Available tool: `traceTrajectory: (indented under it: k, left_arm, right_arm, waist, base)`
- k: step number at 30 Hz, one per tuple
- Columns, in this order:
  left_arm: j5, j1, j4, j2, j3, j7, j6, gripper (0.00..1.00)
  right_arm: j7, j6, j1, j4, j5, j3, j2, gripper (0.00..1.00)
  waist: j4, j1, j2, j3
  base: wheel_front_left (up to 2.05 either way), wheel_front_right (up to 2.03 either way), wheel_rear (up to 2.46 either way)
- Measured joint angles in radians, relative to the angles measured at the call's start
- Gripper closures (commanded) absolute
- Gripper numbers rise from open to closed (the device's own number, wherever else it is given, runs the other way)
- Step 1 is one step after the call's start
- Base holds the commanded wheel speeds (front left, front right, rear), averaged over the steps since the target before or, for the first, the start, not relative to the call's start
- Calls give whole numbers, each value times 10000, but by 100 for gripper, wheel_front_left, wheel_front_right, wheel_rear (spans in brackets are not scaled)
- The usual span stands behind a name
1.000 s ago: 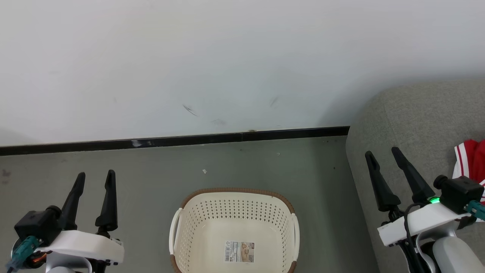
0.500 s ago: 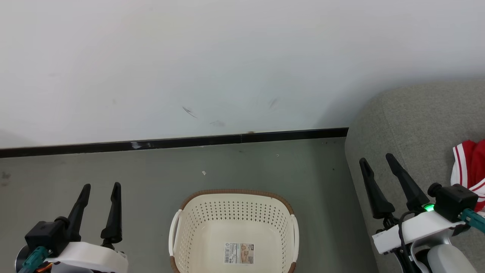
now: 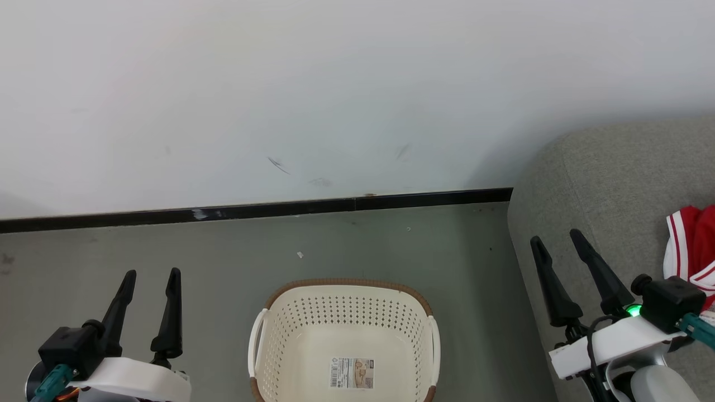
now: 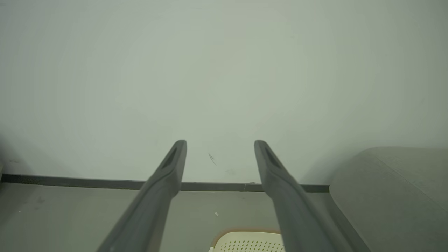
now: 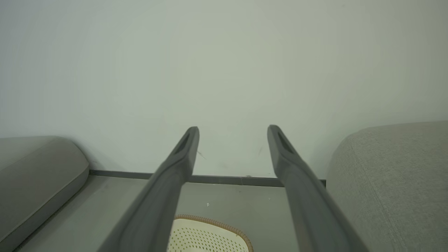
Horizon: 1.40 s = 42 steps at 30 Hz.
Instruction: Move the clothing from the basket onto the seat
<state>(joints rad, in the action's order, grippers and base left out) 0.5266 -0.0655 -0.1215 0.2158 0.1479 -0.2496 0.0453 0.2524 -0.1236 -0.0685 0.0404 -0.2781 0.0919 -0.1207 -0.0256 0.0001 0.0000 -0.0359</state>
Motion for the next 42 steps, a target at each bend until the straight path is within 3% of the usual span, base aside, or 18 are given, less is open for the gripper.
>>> traceTrajectory:
  k: [34,35,42]
  left_arm:
    - [-387,114,-215,-543,-709,0,-648,0]
    - [-399,114,-215,-556,-721,0,-669,100]
    - [-311,433,-823,-997,-585,35,-658,100]
  right_arm:
    - [0,2,44,-234,146,-140,165,0]
    - [0,0,45,-240,146,-144,169,100]
    - [-29,6,504,332,100,-38,368,100]
  waist:
    - [33,0,0,-80]
    - [34,0,0,-82]
    - [35,0,0,-83]
  base:
    - [0,0,0]
    - [0,0,0]
    - [0,0,0]
